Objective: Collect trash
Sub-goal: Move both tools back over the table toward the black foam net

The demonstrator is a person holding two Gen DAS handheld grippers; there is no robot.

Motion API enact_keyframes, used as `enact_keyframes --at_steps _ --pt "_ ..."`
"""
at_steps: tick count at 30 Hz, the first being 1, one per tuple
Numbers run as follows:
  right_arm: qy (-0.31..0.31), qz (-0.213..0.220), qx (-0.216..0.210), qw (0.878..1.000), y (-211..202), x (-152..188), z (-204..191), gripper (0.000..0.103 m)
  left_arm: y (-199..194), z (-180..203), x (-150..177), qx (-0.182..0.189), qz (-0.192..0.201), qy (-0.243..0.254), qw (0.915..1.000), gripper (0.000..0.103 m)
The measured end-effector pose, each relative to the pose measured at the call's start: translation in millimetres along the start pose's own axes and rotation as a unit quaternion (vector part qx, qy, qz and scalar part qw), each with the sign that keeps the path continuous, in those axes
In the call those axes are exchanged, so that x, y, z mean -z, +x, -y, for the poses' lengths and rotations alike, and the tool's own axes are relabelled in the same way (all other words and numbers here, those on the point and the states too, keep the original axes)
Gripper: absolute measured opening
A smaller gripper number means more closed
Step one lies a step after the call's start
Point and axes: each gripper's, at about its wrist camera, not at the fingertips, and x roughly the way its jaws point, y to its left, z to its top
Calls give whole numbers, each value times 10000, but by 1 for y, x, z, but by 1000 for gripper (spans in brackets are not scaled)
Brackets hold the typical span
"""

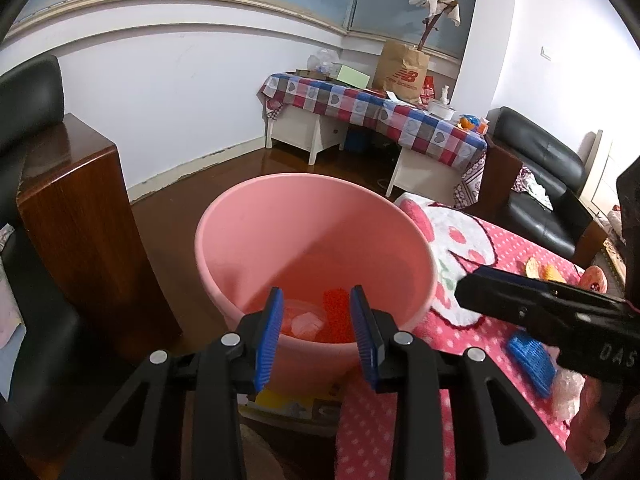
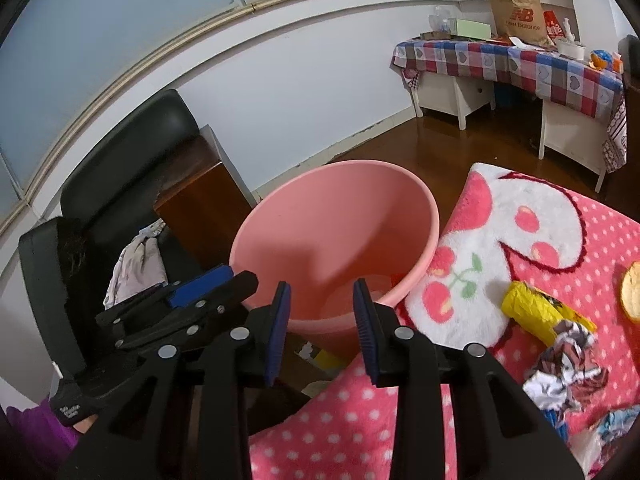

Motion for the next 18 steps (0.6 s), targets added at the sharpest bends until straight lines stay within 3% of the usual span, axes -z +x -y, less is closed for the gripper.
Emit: enact_keyframes --at_steps 10,18 --pt "111 234 221 9994 -49 22 12 33 -15 26 5 185 -19 200 9996 34" --pt "474 581 645 9951 -100 47 42 33 -21 61 7 463 -78 518 9975 35"
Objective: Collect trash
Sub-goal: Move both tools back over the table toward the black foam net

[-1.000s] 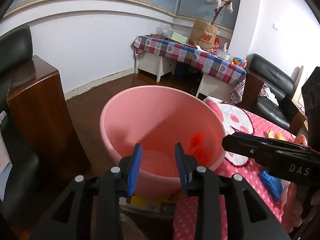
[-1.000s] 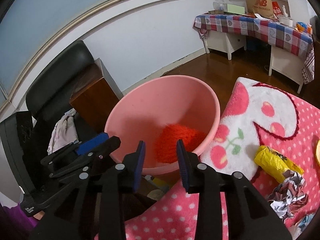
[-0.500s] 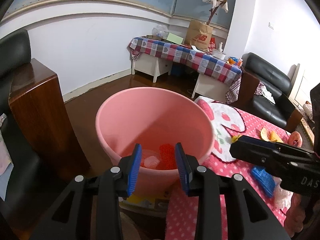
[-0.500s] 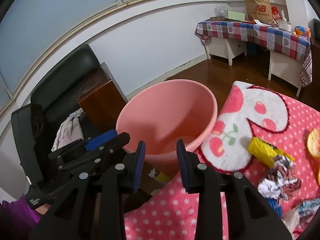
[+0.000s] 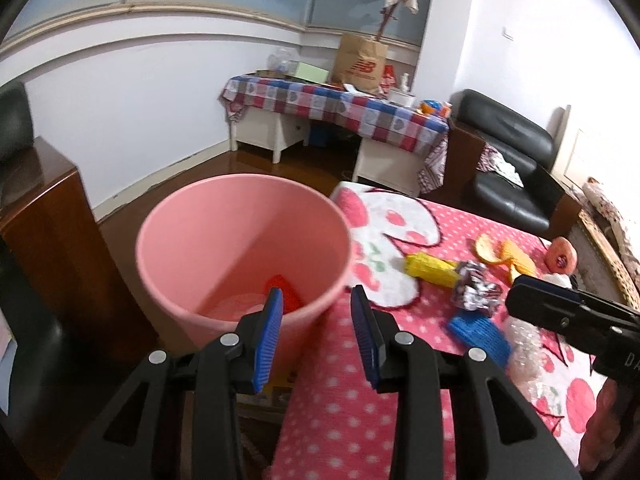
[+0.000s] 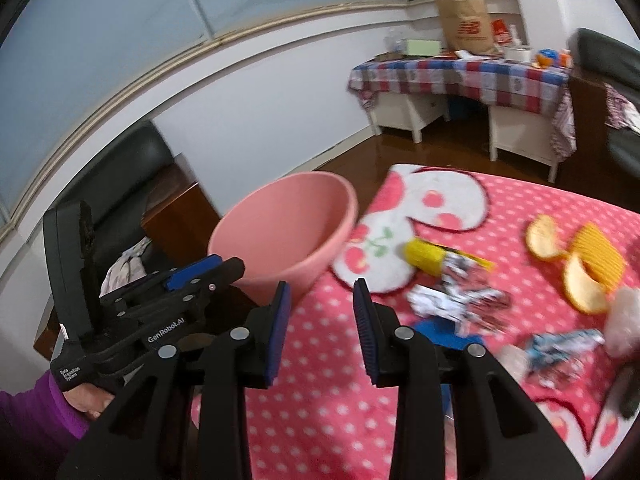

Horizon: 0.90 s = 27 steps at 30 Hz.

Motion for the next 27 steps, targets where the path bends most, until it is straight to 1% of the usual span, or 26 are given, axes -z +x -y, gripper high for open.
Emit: enact_keyframes --at_steps 5,9,11,17,27 --pt "291 201 350 9988 -27 10 29 33 2 20 -1 150 -39 57 9999 36" --pt "528 346 648 9959 -45 19 53 33 11 38 1 224 -173 151 9995 37" --pt "681 435 819 9934 -56 25 69 33 16 49 1 246 -271 267 9990 37" --pt "1194 593 1125 9847 -80 41 109 33 26 77 1 338 -386 537 9972 37" --pt "1542 882 1512 9724 -111 53 142 33 33 108 0 471 -426 832 9945 37"
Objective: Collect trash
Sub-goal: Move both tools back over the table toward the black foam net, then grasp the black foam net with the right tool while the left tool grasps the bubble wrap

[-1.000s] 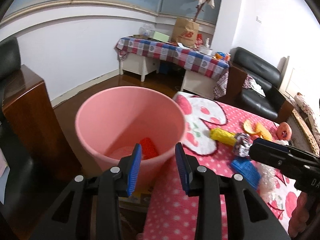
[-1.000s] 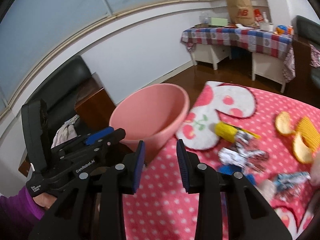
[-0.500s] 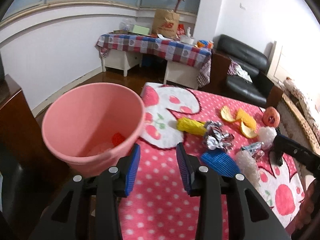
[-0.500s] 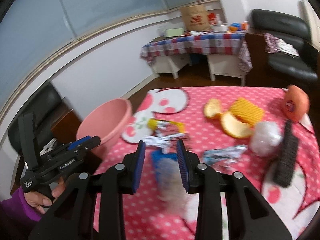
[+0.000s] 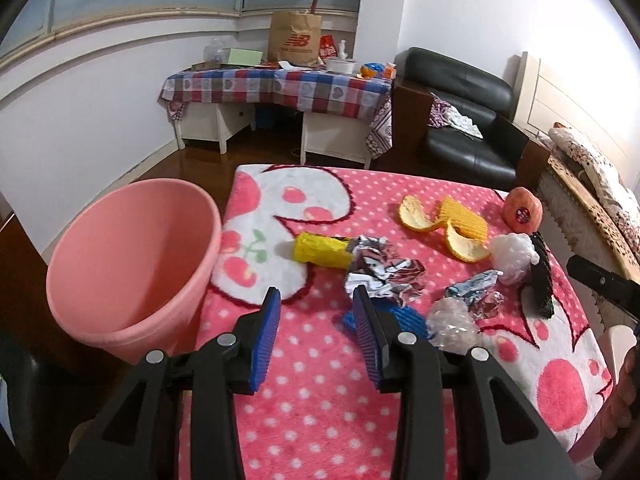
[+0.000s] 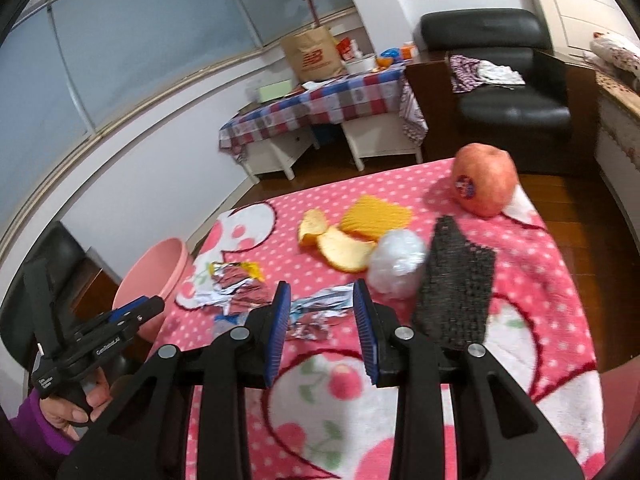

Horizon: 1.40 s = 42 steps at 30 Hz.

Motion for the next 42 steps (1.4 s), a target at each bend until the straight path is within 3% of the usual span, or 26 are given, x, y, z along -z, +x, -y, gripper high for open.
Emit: enact_keyframes --at_steps 20,23,30,37,42 --pt "599 46 663 9960 -17 10 64 33 0 6 -1 -65 5 -60 10000 37" --pt "742 29 741 9945 -18 11 75 47 1 7 -2 -61 3 -55 10000 37" --pt "789 -84 642 9948 -7 13 77 47 2 7 -4 -6 -24 18 10000 37" --pt "457 -110 624 9969 13 8 56 47 -2 17 0 207 -79 186 9996 37" --pt "518 -192 685 9961 29 10 61 47 -6 33 5 592 -168 445 9971 37"
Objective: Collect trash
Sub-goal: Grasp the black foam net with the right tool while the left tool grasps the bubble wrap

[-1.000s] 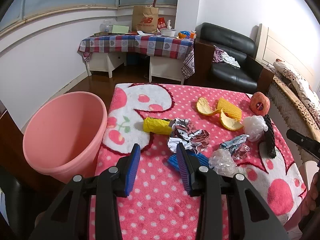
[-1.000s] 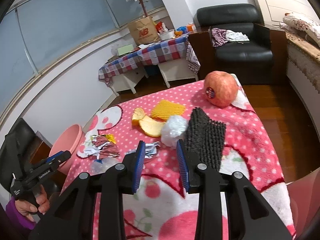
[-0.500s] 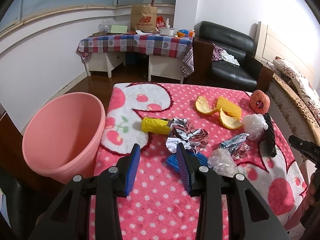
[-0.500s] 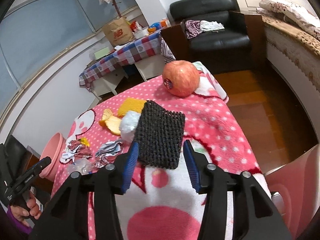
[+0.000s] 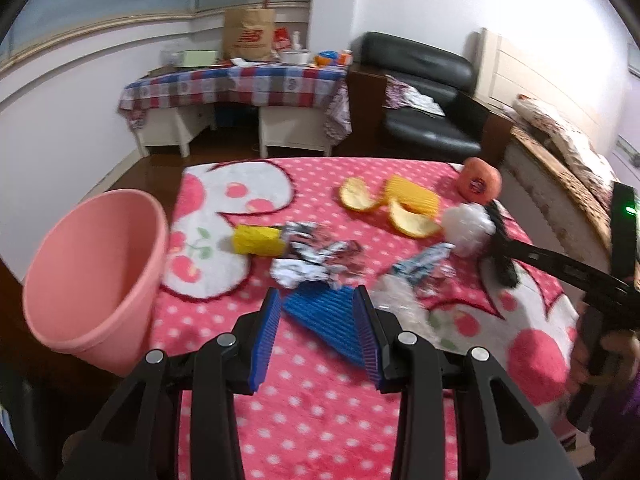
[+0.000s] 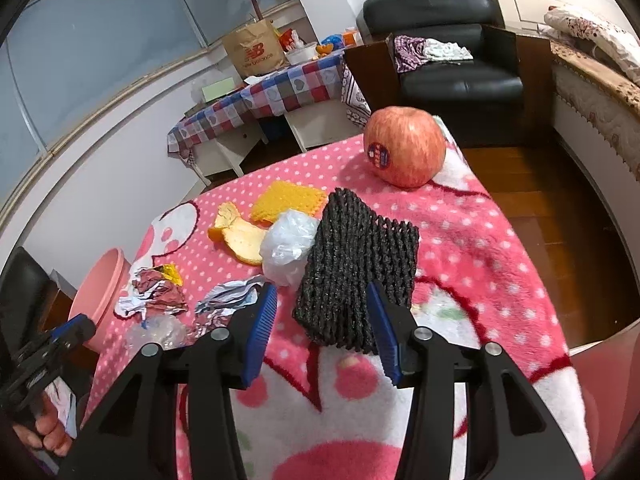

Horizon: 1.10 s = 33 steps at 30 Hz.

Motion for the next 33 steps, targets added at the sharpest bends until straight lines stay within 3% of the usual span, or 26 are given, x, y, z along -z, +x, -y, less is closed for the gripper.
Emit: enact_keyframes --at_steps 7,9,12,21,23,33 --pt "40 -161 -9 9999 13 3 9 46 21 32 2 373 -331 303 9983 40" --pt "26 -208 -35 9998 15 4 9 27 30 37 4 384 -438 325 9978 50" --pt "84 -249 -96 9996 15 5 13 10 39 41 6 333 -552 357 9973 50" --pt "201 -14 -94 9998 -4 5 23 9 51 50 9 389 -622 353 9967 49" --pt "246 39 -88 9997 -9 4 24 9 52 53 10 448 -620 385 9963 32" --pt "372 343 -119 9987 -33 0 26 9 27 62 7 736 -209 477 9959 27"
